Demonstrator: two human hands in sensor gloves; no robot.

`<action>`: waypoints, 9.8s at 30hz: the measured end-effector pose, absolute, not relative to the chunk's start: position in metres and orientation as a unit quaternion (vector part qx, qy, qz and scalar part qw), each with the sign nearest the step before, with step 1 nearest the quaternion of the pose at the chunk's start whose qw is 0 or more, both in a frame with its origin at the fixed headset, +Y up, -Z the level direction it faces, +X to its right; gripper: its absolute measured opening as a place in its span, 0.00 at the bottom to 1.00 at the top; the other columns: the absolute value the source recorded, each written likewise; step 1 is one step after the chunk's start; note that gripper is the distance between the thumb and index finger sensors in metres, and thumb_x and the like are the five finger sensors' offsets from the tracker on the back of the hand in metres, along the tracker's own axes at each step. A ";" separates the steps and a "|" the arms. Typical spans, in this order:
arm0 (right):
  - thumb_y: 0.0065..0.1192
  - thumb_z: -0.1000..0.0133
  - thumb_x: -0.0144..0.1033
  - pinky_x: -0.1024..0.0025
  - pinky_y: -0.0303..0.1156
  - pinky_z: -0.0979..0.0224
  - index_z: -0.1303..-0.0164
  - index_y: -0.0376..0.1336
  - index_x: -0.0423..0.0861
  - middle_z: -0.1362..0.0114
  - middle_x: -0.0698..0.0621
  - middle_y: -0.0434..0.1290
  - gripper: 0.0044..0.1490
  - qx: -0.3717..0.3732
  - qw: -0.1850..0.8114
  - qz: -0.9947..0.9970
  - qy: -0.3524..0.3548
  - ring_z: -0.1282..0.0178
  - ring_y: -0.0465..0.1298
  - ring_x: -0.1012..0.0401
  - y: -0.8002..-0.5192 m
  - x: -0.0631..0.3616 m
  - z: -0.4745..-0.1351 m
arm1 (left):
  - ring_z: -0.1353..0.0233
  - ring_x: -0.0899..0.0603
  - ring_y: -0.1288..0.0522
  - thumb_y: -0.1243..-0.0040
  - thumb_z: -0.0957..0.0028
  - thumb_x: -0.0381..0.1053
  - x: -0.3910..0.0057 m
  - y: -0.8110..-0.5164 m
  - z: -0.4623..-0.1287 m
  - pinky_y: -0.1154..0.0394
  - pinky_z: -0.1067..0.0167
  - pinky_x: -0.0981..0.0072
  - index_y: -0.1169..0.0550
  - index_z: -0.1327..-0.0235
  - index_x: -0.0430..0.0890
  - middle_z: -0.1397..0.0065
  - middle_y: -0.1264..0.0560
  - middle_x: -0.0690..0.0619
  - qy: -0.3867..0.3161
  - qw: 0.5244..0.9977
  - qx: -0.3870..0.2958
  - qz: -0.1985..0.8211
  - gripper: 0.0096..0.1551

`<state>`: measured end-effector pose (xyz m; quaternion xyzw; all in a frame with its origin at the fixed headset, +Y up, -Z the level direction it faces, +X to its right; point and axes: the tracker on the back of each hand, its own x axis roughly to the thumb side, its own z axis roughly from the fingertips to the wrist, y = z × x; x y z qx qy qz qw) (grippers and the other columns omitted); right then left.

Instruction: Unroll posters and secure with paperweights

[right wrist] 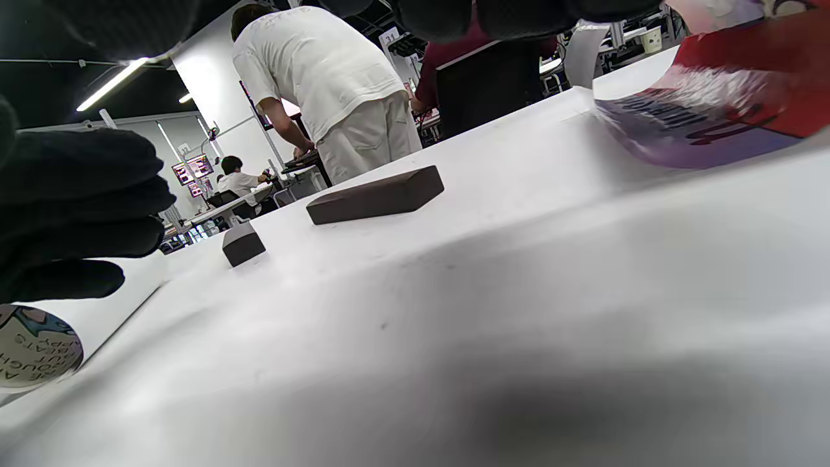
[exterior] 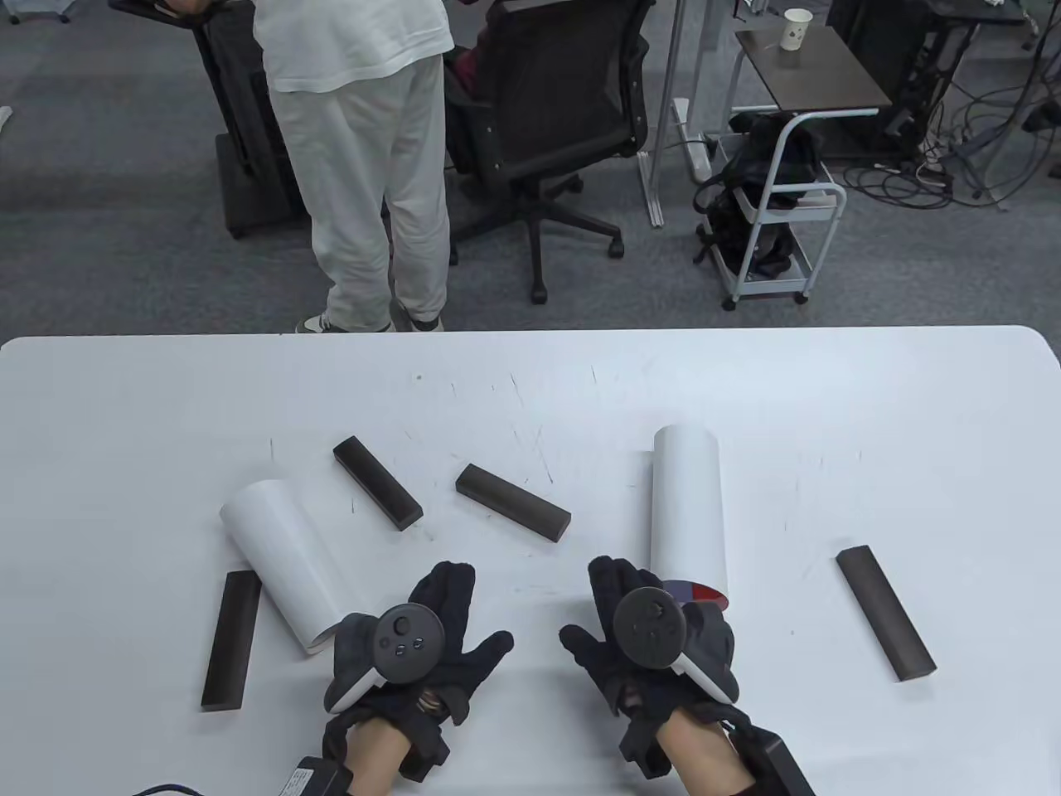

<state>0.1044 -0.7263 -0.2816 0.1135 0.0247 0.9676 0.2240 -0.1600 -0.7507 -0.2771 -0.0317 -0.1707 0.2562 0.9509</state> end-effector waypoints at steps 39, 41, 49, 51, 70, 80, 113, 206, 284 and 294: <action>0.57 0.51 0.69 0.35 0.59 0.28 0.28 0.31 0.36 0.20 0.34 0.42 0.66 -0.236 0.190 0.939 0.161 0.25 0.56 0.31 -0.738 0.173 -0.406 | 0.20 0.24 0.45 0.55 0.50 0.76 -0.160 -0.754 -0.279 0.38 0.31 0.33 0.48 0.23 0.41 0.19 0.49 0.35 -0.161 0.950 -0.049 0.263 0.55; 0.59 0.51 0.68 0.41 0.66 0.31 0.29 0.31 0.36 0.20 0.34 0.44 0.66 -0.227 0.202 0.940 0.154 0.29 0.65 0.35 -0.744 0.173 -0.406 | 0.20 0.24 0.45 0.55 0.50 0.77 -0.160 -0.754 -0.279 0.38 0.30 0.33 0.48 0.23 0.41 0.19 0.49 0.35 -0.162 0.950 -0.050 0.262 0.55; 0.65 0.50 0.57 0.53 0.77 0.44 0.29 0.38 0.37 0.26 0.35 0.59 0.59 -0.213 0.279 0.933 0.076 0.45 0.79 0.47 -0.742 0.185 -0.389 | 0.20 0.24 0.45 0.55 0.50 0.76 -0.159 -0.756 -0.280 0.38 0.31 0.33 0.48 0.23 0.41 0.19 0.49 0.35 -0.163 0.950 -0.051 0.261 0.55; 0.65 0.51 0.55 0.52 0.77 0.45 0.29 0.38 0.37 0.26 0.35 0.59 0.58 -0.199 0.292 0.933 0.070 0.45 0.79 0.47 -0.734 0.189 -0.382 | 0.20 0.24 0.45 0.55 0.50 0.76 -0.159 -0.756 -0.280 0.38 0.31 0.33 0.48 0.23 0.41 0.19 0.49 0.35 -0.163 0.950 -0.051 0.260 0.55; 0.66 0.51 0.49 0.51 0.76 0.45 0.28 0.39 0.36 0.27 0.34 0.59 0.57 0.010 0.373 0.908 0.191 0.46 0.78 0.46 -0.729 0.134 -0.296 | 0.20 0.25 0.45 0.54 0.50 0.75 -0.150 -0.764 -0.282 0.38 0.30 0.33 0.48 0.23 0.41 0.19 0.49 0.36 -0.176 0.947 -0.086 0.256 0.54; 0.58 0.48 0.61 0.48 0.76 0.46 0.28 0.50 0.38 0.27 0.32 0.61 0.50 -0.005 0.239 0.953 0.184 0.45 0.78 0.42 -0.750 0.121 -0.283 | 0.19 0.26 0.48 0.52 0.47 0.68 -0.108 -0.772 -0.280 0.40 0.29 0.34 0.49 0.22 0.47 0.16 0.50 0.43 -0.253 0.928 -0.179 0.206 0.46; 0.61 0.51 0.59 0.40 0.52 0.25 0.27 0.50 0.49 0.21 0.44 0.58 0.47 0.133 0.085 0.986 0.048 0.21 0.50 0.37 -0.742 0.098 -0.292 | 0.18 0.28 0.58 0.56 0.49 0.71 -0.062 -0.785 -0.279 0.48 0.26 0.34 0.55 0.22 0.53 0.16 0.60 0.50 -0.243 0.939 -0.238 -0.052 0.48; 0.76 0.60 0.49 0.52 0.74 0.45 0.37 0.60 0.38 0.39 0.37 0.72 0.47 -0.234 0.176 0.956 0.035 0.50 0.77 0.47 -0.644 0.242 -0.313 | 0.18 0.29 0.61 0.58 0.49 0.71 -0.066 -0.791 -0.279 0.51 0.26 0.35 0.57 0.23 0.53 0.17 0.62 0.50 -0.248 0.939 -0.237 -0.038 0.48; 0.71 0.58 0.53 0.50 0.65 0.29 0.33 0.57 0.47 0.31 0.43 0.67 0.46 -0.010 -0.087 0.979 0.183 0.34 0.70 0.48 -0.762 -0.024 -0.485 | 0.20 0.30 0.44 0.56 0.47 0.73 -0.190 -0.747 -0.292 0.38 0.29 0.39 0.46 0.21 0.47 0.17 0.48 0.43 -0.108 0.824 -0.032 0.555 0.47; 0.73 0.61 0.54 0.57 0.75 0.40 0.37 0.62 0.45 0.37 0.44 0.74 0.45 -0.002 -0.018 0.998 0.066 0.44 0.78 0.51 -0.709 -0.006 -0.480 | 0.20 0.30 0.44 0.56 0.47 0.73 -0.189 -0.749 -0.293 0.37 0.30 0.39 0.46 0.22 0.47 0.17 0.48 0.42 -0.107 0.830 -0.033 0.546 0.47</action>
